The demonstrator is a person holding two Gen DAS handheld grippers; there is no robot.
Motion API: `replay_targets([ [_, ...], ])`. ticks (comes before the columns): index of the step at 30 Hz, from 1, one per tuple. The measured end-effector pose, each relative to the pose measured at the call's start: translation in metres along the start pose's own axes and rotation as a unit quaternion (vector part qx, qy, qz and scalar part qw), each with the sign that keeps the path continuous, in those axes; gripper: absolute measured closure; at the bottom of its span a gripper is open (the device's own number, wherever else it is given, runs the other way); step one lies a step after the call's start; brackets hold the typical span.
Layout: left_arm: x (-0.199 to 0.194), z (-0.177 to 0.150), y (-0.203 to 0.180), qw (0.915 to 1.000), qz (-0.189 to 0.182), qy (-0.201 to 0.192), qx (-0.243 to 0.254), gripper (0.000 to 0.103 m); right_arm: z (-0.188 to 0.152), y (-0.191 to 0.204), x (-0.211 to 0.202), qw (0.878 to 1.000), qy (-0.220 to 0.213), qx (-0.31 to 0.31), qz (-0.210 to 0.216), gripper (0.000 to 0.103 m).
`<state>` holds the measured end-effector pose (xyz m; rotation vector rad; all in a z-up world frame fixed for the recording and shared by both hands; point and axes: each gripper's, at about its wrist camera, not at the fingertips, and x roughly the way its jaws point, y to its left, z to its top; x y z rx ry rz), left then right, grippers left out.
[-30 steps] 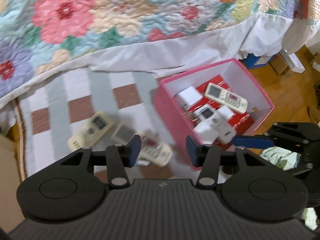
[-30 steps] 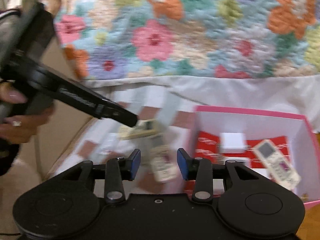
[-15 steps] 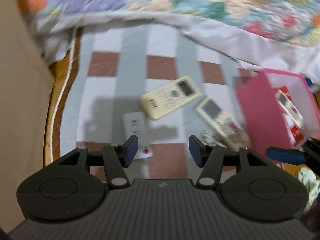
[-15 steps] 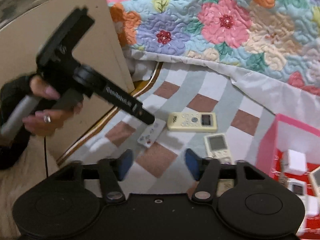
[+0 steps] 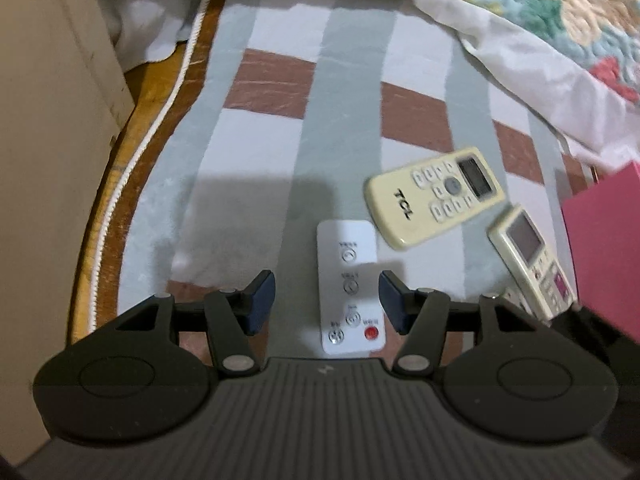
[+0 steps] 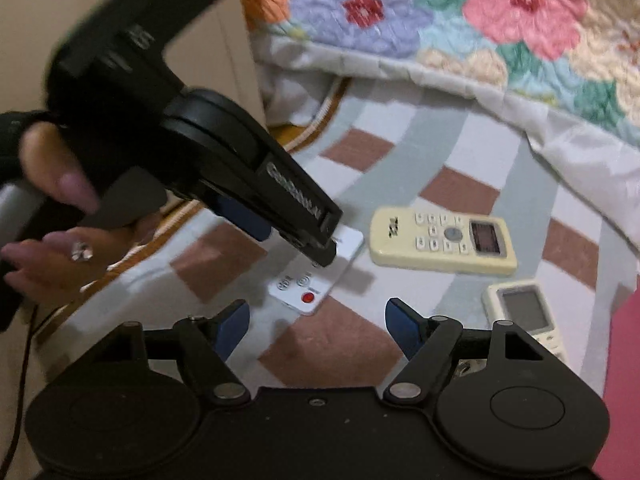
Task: Organize rigid objects
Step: 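Lower the left gripper onto the small white remote with red button, then close the left gripper on the small white remote and lift it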
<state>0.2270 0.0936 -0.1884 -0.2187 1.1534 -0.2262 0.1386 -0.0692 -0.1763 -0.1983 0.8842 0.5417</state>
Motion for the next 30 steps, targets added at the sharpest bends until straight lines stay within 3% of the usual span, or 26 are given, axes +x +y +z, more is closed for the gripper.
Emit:
replay_targets([
  [6,0.011,-0.002,-0.001,0.9987,-0.033,0.017,-0.033,0.050,-0.004,0.002,0.013,1.000,0.019,-0.003,0.014,0.024],
  [9,0.011,-0.005,-0.004,0.9973,-0.049,0.036,-0.040,0.064,-0.008,0.004,0.014,1.000,0.016,-0.014,0.013,0.026],
  [11,0.013,-0.011,-0.004,0.9941,-0.073,0.055,-0.059,0.080,-0.011,0.004,0.010,1.000,0.002,-0.016,0.005,0.026],
  [13,0.015,-0.016,-0.005,0.9906,-0.094,0.067,-0.074,0.083,-0.013,-0.001,0.008,1.000,0.001,0.000,0.010,0.029],
  [16,0.015,-0.018,-0.011,0.9921,-0.082,0.065,-0.069,0.087,-0.012,-0.004,0.012,1.000,0.007,-0.002,-0.005,0.032],
  [20,0.015,-0.019,-0.010,0.9919,-0.081,0.064,-0.073,0.087,-0.006,-0.003,0.020,0.998,0.004,-0.054,-0.032,0.032],
  [24,0.011,-0.018,0.000,0.9904,-0.078,0.058,-0.098,0.087,0.001,-0.016,0.031,0.998,0.007,-0.059,-0.008,0.030],
  [25,0.010,-0.018,0.004,0.9901,-0.076,0.054,-0.105,0.087,0.004,-0.019,0.032,0.999,0.006,-0.053,-0.001,0.034],
  [26,0.009,-0.018,0.007,0.9894,-0.076,0.051,-0.113,0.085,0.006,-0.019,0.032,0.999,0.007,-0.051,0.003,0.048],
  [27,0.008,-0.018,0.010,0.9884,-0.078,0.048,-0.121,0.084,0.009,-0.020,0.031,0.999,0.010,-0.044,0.013,0.054],
  [30,0.009,-0.017,0.015,0.9845,-0.091,0.052,-0.140,0.082,0.011,-0.019,0.024,1.000,0.017,-0.008,0.017,0.056],
])
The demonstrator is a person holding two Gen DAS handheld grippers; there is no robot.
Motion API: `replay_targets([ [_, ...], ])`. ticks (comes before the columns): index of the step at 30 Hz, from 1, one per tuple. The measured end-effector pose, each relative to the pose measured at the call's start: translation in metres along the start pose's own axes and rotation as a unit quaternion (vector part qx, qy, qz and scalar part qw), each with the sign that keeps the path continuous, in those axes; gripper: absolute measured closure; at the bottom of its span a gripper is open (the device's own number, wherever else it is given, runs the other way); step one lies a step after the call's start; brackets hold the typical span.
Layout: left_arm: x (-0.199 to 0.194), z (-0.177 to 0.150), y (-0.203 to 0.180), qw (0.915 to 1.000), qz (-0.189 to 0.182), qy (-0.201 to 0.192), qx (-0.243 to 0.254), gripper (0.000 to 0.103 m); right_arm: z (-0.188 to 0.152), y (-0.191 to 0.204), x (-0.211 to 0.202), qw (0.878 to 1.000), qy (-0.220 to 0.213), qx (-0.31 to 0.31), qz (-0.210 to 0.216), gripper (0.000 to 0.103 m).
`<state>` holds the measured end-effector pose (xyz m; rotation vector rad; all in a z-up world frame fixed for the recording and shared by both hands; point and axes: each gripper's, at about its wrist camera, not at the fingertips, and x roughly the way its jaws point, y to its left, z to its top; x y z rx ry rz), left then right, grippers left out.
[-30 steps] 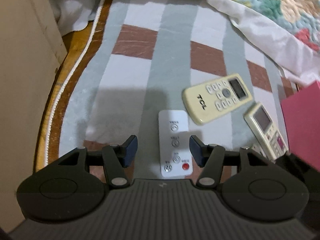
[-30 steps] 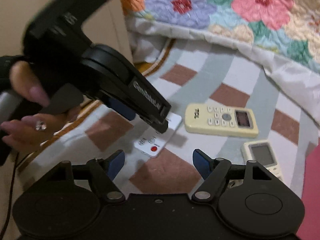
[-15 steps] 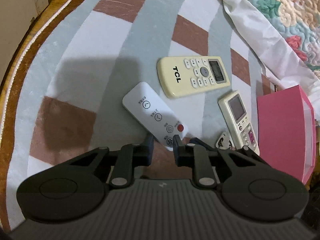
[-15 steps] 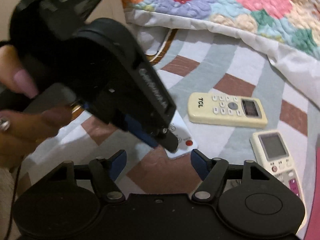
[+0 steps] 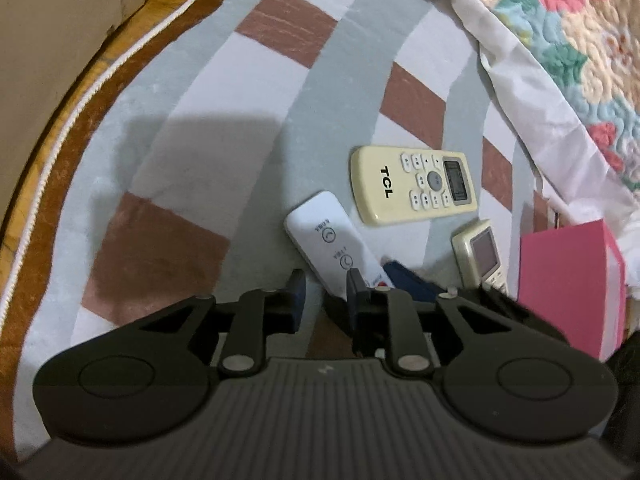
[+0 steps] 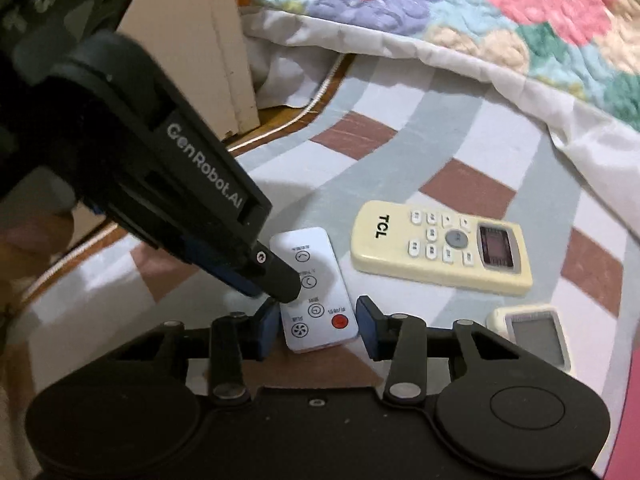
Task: Organize rigid objects
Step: 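Close the left gripper on the small white remote and lift it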
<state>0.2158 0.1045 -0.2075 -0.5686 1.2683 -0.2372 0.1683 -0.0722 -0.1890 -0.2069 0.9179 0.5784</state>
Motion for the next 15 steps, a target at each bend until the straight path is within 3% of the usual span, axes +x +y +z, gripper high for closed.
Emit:
replay_targets([
  [5,0.003,-0.001,-0.002,1.0000,-0.005,0.003,-0.002,0.073,-0.011,-0.004,-0.009,0.995,0.009,0.099,0.017,0.058],
  [8,0.004,-0.004,-0.003,1.0000,-0.007,0.001,0.000,0.074,-0.020,-0.011,-0.012,0.986,0.004,0.163,0.031,0.058],
  [11,0.005,-0.006,-0.006,0.9999,0.007,-0.005,0.009,0.086,-0.025,-0.007,-0.015,0.988,0.005,0.149,0.034,0.058],
  [15,0.004,-0.008,-0.008,0.9999,0.006,-0.008,0.014,0.087,-0.017,-0.002,-0.011,0.994,0.015,0.097,0.041,0.056],
])
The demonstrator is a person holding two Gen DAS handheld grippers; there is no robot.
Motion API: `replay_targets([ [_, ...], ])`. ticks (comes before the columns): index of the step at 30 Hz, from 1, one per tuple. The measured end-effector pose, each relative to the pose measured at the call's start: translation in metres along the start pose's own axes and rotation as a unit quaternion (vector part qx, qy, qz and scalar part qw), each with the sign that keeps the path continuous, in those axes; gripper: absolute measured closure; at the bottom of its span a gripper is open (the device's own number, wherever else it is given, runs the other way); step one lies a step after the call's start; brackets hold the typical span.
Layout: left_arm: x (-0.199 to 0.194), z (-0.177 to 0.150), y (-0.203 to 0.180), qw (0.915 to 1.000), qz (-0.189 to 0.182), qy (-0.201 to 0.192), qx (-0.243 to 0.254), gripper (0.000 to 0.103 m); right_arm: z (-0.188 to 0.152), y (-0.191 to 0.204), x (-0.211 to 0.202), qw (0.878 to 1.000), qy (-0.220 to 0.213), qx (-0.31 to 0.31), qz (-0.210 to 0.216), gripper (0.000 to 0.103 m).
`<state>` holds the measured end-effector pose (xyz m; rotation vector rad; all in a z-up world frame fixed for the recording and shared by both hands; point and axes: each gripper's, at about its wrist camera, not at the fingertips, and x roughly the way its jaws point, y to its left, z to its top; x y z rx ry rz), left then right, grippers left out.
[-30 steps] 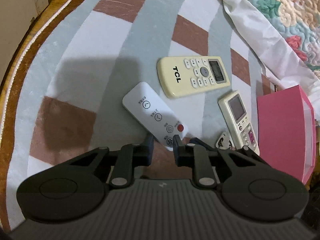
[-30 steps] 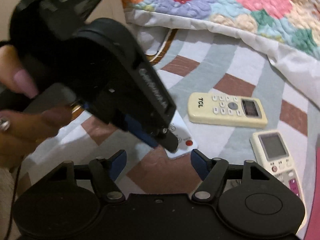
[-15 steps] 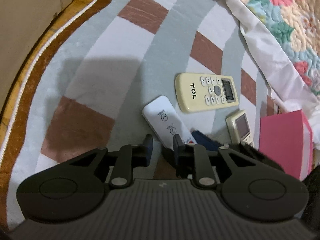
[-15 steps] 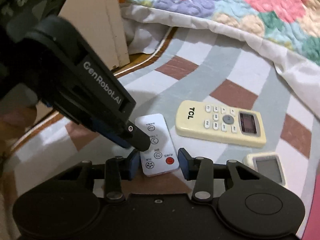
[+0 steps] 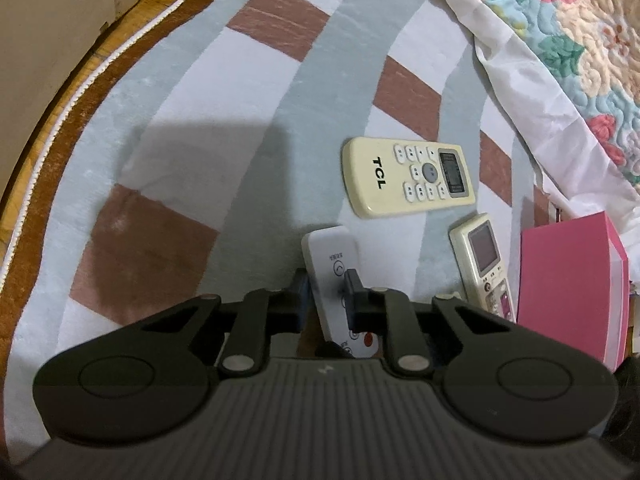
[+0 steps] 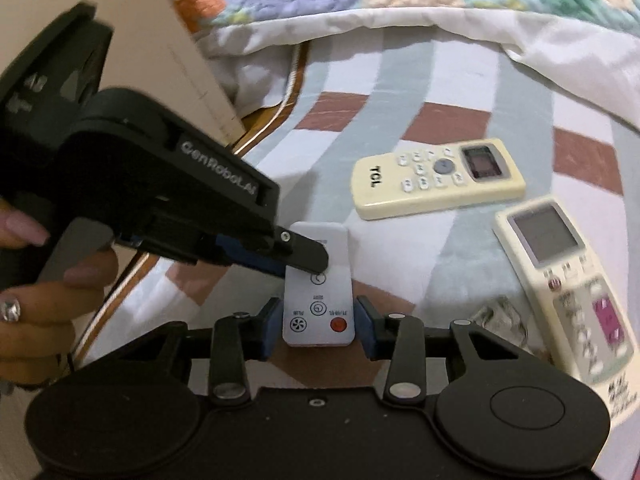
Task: Organize rigid objects
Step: 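Close the left gripper on the small white remote and lift it, then carry the small white remote into the pink box and open the left gripper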
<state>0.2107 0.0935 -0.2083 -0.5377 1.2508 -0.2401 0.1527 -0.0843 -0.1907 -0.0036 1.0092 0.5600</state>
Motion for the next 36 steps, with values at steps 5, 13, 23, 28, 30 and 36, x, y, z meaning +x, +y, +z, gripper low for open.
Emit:
replay_targets([
  [5,0.000,-0.004,-0.005,0.9991,-0.038,0.016,0.004,0.091,0.008,0.005,0.006,1.000,-0.001,-0.031,-0.005,0.054],
  [13,-0.007,-0.021,-0.027,0.9989,-0.013,-0.009,0.043,0.092,0.000,0.007,-0.004,0.999,-0.008,-0.020,-0.030,0.073],
  [23,-0.041,-0.065,-0.067,0.9909,-0.012,-0.060,0.120,0.091,-0.018,0.010,-0.056,0.998,-0.047,-0.021,-0.033,0.073],
  [28,-0.064,-0.081,-0.096,0.9837,-0.038,-0.081,0.156,0.091,-0.024,0.012,-0.094,0.993,-0.088,-0.046,-0.060,0.073],
  [30,-0.074,-0.086,-0.108,0.9810,-0.049,-0.086,0.167,0.091,-0.024,0.013,-0.110,0.991,-0.100,-0.055,-0.071,0.073],
  [36,-0.102,-0.098,-0.159,0.9719,-0.069,-0.091,0.206,0.091,-0.021,0.005,-0.168,0.987,-0.125,-0.034,-0.095,0.073],
])
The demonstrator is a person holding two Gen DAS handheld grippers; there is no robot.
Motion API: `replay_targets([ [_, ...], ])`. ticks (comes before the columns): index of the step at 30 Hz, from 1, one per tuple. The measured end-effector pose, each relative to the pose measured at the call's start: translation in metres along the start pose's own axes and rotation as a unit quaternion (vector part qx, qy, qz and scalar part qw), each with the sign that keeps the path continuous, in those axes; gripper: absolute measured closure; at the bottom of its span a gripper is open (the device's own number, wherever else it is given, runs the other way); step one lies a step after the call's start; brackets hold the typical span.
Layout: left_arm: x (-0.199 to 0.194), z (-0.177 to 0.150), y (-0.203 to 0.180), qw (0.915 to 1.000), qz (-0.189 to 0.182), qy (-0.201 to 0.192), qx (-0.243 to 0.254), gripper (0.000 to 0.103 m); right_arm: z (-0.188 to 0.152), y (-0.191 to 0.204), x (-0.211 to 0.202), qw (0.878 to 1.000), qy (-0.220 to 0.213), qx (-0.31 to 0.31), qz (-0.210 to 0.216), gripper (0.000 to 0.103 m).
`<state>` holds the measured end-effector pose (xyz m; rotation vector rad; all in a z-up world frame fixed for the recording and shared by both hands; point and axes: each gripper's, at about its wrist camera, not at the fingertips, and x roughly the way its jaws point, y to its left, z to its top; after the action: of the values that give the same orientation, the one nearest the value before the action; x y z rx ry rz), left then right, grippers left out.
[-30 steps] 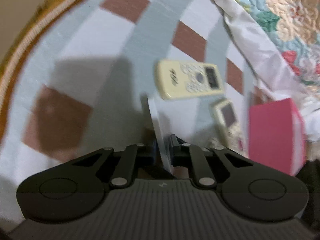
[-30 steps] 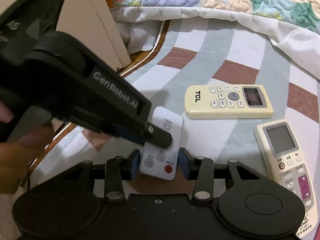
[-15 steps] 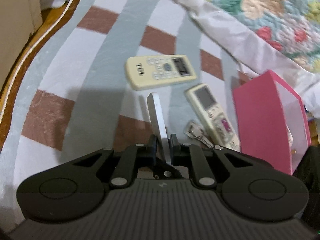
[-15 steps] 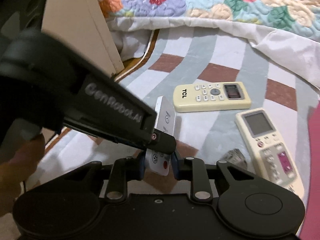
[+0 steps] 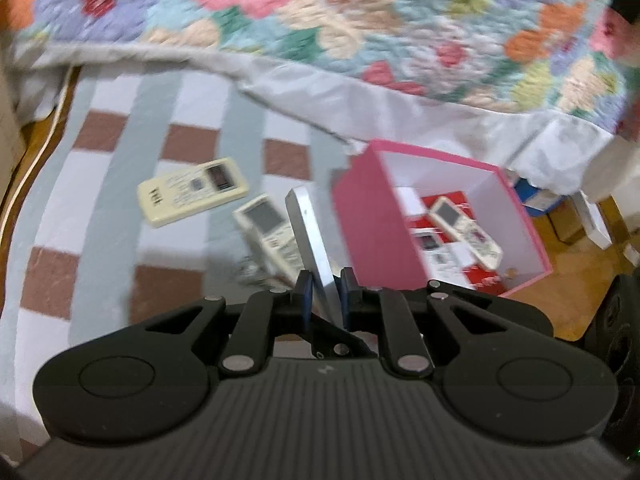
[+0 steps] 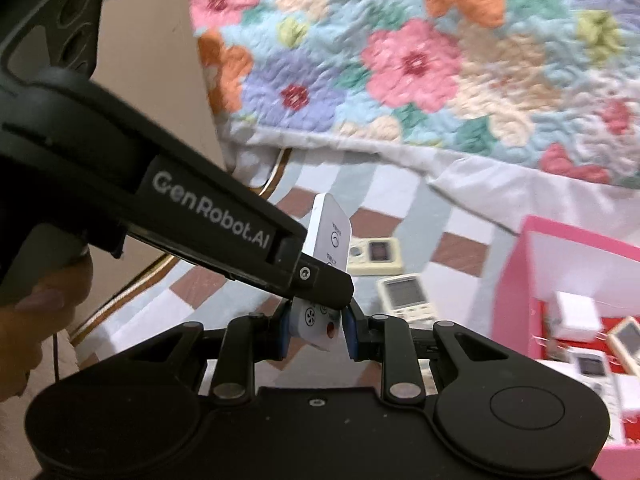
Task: Organize rigid objects
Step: 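Carry the small white remote into the pink box and open the left gripper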
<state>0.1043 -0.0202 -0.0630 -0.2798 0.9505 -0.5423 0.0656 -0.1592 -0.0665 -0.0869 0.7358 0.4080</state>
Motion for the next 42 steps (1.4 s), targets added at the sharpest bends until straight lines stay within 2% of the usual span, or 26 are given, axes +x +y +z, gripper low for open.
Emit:
replay_targets([
  [8,0.004,0.010,-0.081,0.9977,-0.016,-0.006,0.065,0.091,0.005,-0.045,-0.058,0.998,-0.033,0.026,-0.045,0.073],
  [13,0.031,0.020,-0.113,0.9963,-0.016,0.023,0.081,0.091,0.005,-0.078,-0.067,0.996,-0.025,0.068,-0.059,0.073],
  [15,0.047,0.027,-0.119,0.9956,-0.012,0.037,0.085,0.091,0.003,-0.092,-0.064,0.994,-0.015,0.091,-0.061,0.073],
  [21,0.105,0.050,-0.118,0.9946,0.016,0.073,0.072,0.091,0.010,-0.137,-0.016,0.984,0.029,0.171,-0.038,0.074],
  [24,0.127,0.056,-0.114,0.9940,0.031,0.082,0.066,0.091,0.006,-0.147,0.001,0.981,0.046,0.183,-0.036,0.074],
  [27,0.138,0.060,-0.111,0.9936,0.051,0.080,0.061,0.083,0.006,-0.152,0.015,0.981,0.051,0.182,-0.047,0.074],
  [28,0.138,0.060,-0.109,0.9935,0.057,0.077,0.062,0.076,0.005,-0.153,0.015,0.980,0.052,0.181,-0.057,0.068],
  [29,0.136,0.061,-0.107,0.9940,0.052,0.074,0.061,0.075,0.004,-0.153,0.014,0.981,0.051,0.179,-0.063,0.061],
  [31,0.128,0.063,-0.104,0.9954,0.042,0.075,0.044,0.073,0.003,-0.152,0.007,0.982,0.045,0.175,-0.057,0.055],
  [32,0.124,0.063,-0.104,0.9951,0.042,0.078,0.044,0.067,0.003,-0.152,0.001,0.982,0.043,0.174,-0.053,0.054],
  [34,0.111,0.063,-0.108,0.9927,0.062,0.077,0.069,0.062,0.004,-0.148,-0.010,0.983,0.045,0.168,-0.052,0.052],
  [38,0.084,0.063,-0.110,0.9868,0.089,0.078,0.110,0.059,0.012,-0.132,-0.039,0.990,0.044,0.123,-0.051,0.048],
  [42,0.056,0.065,-0.104,0.9826,0.091,0.094,0.132,0.055,0.022,-0.111,-0.071,0.994,0.039,0.093,-0.040,0.041],
])
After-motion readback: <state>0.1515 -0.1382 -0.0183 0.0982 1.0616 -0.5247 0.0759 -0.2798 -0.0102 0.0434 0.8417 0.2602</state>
